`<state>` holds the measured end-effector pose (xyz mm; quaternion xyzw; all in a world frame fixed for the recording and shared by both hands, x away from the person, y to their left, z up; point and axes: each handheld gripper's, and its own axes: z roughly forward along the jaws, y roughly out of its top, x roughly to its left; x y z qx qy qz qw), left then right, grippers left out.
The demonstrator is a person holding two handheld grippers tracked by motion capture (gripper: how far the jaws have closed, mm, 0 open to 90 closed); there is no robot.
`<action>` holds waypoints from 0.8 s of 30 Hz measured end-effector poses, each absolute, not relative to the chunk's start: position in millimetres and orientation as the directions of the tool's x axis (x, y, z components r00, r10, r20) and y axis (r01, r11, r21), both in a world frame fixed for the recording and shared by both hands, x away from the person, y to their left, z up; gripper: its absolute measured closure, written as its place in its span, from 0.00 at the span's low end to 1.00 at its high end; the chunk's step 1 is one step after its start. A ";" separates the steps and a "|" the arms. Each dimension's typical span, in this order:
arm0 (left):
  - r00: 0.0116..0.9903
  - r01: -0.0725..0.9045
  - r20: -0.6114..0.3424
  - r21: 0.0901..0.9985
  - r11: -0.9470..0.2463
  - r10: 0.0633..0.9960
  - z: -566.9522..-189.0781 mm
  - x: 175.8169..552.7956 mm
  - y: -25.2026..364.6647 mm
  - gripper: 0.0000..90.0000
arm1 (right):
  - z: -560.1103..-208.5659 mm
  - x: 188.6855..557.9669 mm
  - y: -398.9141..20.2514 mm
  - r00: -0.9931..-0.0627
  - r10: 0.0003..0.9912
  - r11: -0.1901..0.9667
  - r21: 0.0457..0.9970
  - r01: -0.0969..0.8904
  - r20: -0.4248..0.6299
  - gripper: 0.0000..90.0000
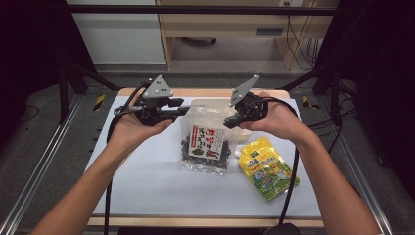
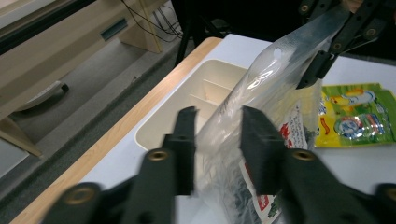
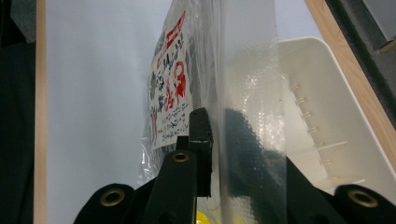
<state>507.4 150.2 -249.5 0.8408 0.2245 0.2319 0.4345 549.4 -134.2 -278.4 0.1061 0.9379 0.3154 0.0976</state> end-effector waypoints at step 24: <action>0.683 0.301 0.106 0.861 -0.409 0.723 -314.1 500.6 198.7 0.09 | -244.2 542.4 -169.6 -0.859 0.509 0.615 0.720 0.322 -0.051 0.96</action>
